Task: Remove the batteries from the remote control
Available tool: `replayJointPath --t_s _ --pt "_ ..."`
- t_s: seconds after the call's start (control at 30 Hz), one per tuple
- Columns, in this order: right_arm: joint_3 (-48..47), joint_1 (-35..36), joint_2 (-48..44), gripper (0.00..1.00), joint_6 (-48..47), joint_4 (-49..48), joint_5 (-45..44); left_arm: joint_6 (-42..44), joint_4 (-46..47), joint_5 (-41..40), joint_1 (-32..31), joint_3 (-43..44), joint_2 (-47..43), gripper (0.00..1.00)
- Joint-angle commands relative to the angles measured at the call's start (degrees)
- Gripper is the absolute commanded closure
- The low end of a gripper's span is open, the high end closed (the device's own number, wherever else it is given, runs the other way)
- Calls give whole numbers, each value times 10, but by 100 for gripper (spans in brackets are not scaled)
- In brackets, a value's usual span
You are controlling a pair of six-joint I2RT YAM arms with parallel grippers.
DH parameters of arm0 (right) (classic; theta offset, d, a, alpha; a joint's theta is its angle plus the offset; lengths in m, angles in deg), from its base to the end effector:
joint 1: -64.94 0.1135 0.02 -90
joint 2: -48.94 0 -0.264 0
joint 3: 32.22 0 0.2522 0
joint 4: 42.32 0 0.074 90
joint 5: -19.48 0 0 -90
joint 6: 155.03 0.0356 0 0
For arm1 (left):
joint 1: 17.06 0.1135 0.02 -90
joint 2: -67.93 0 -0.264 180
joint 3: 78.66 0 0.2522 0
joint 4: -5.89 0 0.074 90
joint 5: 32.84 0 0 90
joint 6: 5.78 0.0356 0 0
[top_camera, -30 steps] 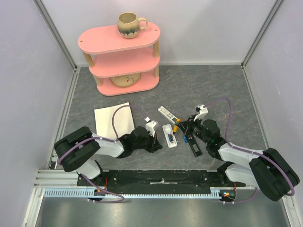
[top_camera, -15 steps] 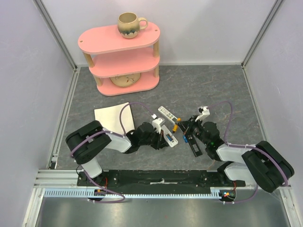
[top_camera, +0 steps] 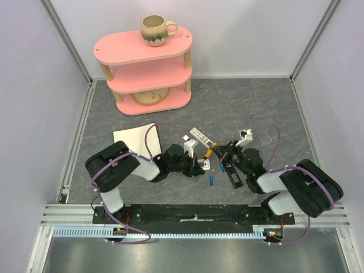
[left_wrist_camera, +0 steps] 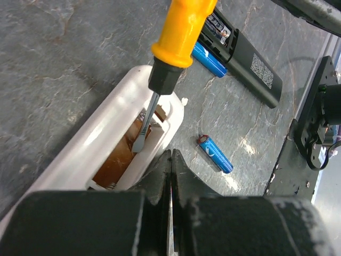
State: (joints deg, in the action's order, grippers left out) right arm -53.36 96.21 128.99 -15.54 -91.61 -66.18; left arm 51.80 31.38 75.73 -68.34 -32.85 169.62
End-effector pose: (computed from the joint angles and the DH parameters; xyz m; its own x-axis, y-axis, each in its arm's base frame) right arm 0.1803 0.1126 0.1393 -0.5348 0.5622 -0.6308 -0.2690 0.5944 0.7578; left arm 0.1838 -0.2473 0.1087 -0.7558 0.1302 -0.6418 0.5997 0.5312 -0.5985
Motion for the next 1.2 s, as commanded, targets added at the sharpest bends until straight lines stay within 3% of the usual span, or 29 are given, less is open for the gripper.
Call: replayJointPath --t_s 0.0,0.23,0.33,0.43,0.47,0.57,0.77,1.0,1.17 --pt "8 7 5 100 19 -21 35 8 -40 -28 24 -37 7 98" --pt "-21 7 -62 100 -25 72 23 29 -71 -25 26 -42 -50 98" --pt "-47 6 -112 100 -54 134 14 41 -88 -21 26 -42 -89 92" --pt "-81 6 -166 100 -73 188 6 58 -114 -16 26 -43 -137 73" --pt "-85 7 -178 100 -84 201 4 64 -130 -15 26 -43 -149 56" --pt "-104 8 -226 100 -109 254 -7 68 -152 -22 26 -54 -206 33" --pt "-106 6 -317 100 -148 332 -55 53 -217 -81 26 -81 -324 10" --pt "-119 -5 -358 100 -199 410 -89 47 -273 -108 39 -62 -369 1" --pt "-135 -12 -377 100 -224 453 -119 66 -290 -72 80 12 -294 1"
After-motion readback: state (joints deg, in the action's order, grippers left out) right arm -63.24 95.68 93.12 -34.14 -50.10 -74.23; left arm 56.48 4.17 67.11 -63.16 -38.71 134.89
